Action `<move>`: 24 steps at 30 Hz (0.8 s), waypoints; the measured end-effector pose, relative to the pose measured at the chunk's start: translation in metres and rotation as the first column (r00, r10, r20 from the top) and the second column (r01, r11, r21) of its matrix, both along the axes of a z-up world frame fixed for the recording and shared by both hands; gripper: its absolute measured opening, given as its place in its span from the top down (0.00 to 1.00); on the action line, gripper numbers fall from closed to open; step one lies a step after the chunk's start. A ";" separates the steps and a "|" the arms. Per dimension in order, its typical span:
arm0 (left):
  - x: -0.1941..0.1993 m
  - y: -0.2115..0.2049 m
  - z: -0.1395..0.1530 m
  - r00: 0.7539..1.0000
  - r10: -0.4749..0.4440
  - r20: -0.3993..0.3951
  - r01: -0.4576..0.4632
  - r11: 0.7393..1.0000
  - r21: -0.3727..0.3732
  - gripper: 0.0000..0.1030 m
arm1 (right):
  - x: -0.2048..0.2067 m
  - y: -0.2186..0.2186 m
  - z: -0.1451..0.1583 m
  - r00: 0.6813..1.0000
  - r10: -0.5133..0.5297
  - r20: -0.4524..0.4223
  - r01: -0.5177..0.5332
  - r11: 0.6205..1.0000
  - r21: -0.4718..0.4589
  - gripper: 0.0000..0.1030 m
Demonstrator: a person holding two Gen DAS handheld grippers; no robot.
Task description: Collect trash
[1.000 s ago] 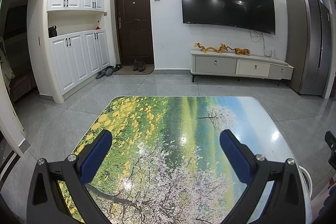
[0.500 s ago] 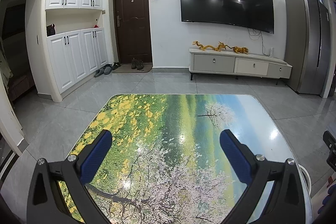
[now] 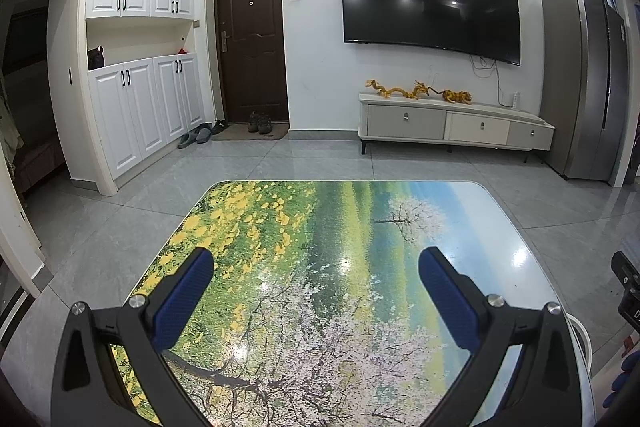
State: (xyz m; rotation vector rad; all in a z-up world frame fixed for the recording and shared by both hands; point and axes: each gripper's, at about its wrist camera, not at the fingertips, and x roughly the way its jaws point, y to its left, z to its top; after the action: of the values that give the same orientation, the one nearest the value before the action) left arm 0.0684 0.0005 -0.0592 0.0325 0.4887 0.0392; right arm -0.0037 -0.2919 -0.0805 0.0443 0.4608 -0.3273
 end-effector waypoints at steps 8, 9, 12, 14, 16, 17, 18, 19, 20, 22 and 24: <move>0.000 -0.001 0.000 1.000 -0.004 -0.001 0.004 1.000 0.000 0.00 | 0.000 -0.001 0.000 1.000 0.001 0.000 -0.001 1.000 0.000 0.00; 0.000 -0.001 0.000 1.000 -0.006 0.000 0.006 1.000 0.001 0.00 | 0.000 -0.001 0.000 1.000 0.001 0.000 -0.001 1.000 0.000 0.00; 0.000 -0.002 0.001 1.000 -0.009 0.000 0.009 1.000 -0.003 0.00 | 0.000 -0.001 0.000 1.000 0.001 0.000 -0.001 1.000 -0.001 0.00; 0.000 -0.002 0.001 1.000 -0.010 -0.001 0.010 1.000 -0.003 0.00 | 0.000 -0.002 0.001 1.000 0.001 0.002 -0.001 1.000 -0.001 0.00; 0.000 -0.002 0.001 1.000 -0.010 0.000 0.010 1.000 -0.004 0.00 | 0.000 -0.002 0.000 1.000 0.001 0.002 -0.001 1.000 -0.001 0.00; 0.000 -0.002 0.001 1.000 -0.010 -0.001 0.010 1.000 -0.004 0.00 | 0.000 -0.002 0.000 1.000 0.002 0.002 -0.002 1.000 -0.001 0.00; -0.001 -0.002 0.001 1.000 -0.010 -0.002 0.010 1.000 -0.004 0.00 | 0.000 -0.002 0.000 1.000 0.002 0.002 -0.002 1.000 -0.001 0.00; -0.001 -0.002 0.000 1.000 -0.010 -0.002 0.010 1.000 -0.004 0.00 | 0.000 -0.002 0.000 1.000 0.001 0.002 -0.001 1.000 -0.001 0.00; 0.000 -0.002 0.001 1.000 -0.011 -0.003 0.011 1.000 -0.005 0.00 | 0.000 -0.002 0.000 1.000 0.001 0.002 -0.001 1.000 -0.002 0.00; 0.000 -0.001 0.000 1.000 -0.011 -0.004 0.011 1.000 -0.005 0.00 | 0.000 -0.002 0.000 1.000 0.002 0.002 -0.002 1.000 -0.002 0.00; 0.000 -0.002 0.000 1.000 -0.011 -0.004 0.011 1.000 -0.004 0.00 | 0.000 -0.002 0.000 1.000 0.002 0.003 -0.002 1.000 -0.001 0.00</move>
State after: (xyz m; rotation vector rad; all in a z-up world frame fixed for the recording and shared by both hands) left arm 0.0681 -0.0011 -0.0588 0.0311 0.4923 0.0270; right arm -0.0040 -0.2939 -0.0801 0.0430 0.4579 -0.3260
